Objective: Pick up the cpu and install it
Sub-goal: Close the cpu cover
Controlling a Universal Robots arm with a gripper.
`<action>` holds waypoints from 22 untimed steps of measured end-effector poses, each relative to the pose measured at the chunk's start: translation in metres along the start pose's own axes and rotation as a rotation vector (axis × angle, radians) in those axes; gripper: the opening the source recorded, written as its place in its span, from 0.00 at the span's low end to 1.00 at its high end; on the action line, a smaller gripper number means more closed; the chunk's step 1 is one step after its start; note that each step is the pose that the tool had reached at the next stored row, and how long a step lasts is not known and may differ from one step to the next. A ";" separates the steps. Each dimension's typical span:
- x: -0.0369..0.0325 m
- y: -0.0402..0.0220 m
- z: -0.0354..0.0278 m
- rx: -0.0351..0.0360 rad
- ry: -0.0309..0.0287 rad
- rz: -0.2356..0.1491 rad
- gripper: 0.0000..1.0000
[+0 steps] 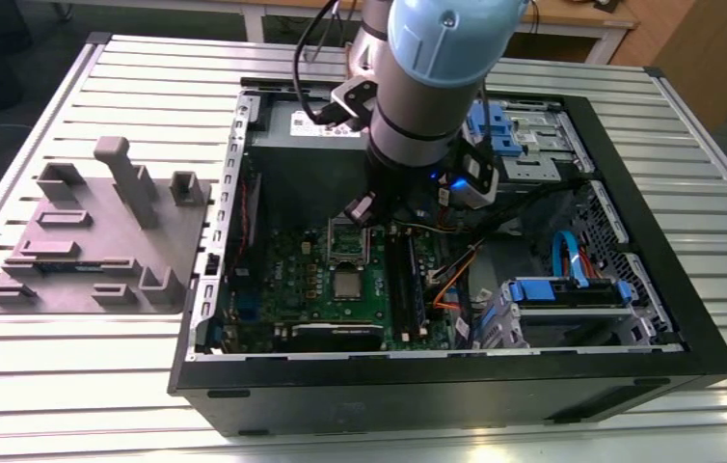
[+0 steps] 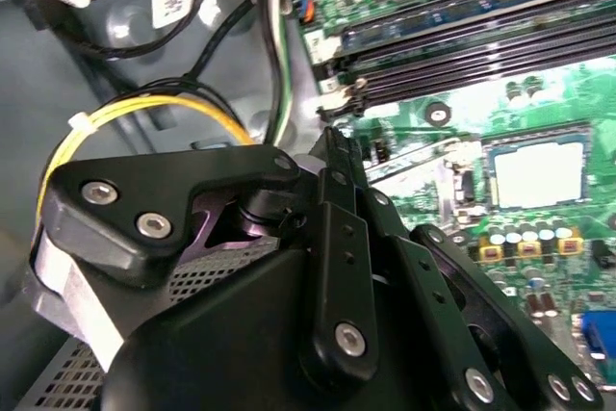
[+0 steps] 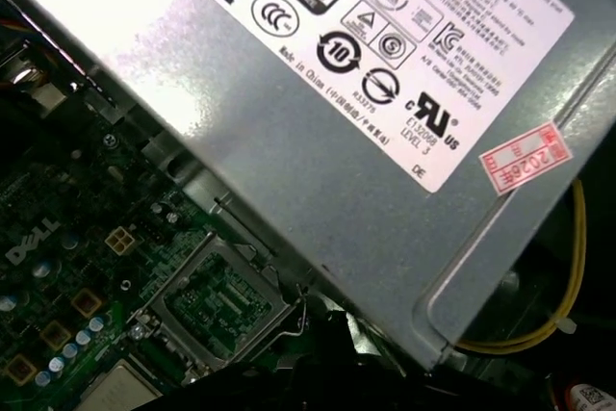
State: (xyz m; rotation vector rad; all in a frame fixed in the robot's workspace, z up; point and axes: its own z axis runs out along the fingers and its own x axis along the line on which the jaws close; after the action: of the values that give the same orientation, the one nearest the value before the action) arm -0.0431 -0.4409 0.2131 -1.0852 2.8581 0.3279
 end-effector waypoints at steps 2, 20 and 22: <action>0.0001 -0.0001 0.0013 -0.0048 -0.0046 0.000 0.10; 0.0021 -0.0009 0.0089 0.0028 0.0045 0.000 0.10; 0.0023 -0.0007 0.0089 0.0023 0.0050 0.000 0.10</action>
State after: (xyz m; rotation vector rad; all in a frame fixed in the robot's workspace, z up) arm -0.0445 -0.4409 0.2040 -1.0875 2.8620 0.3222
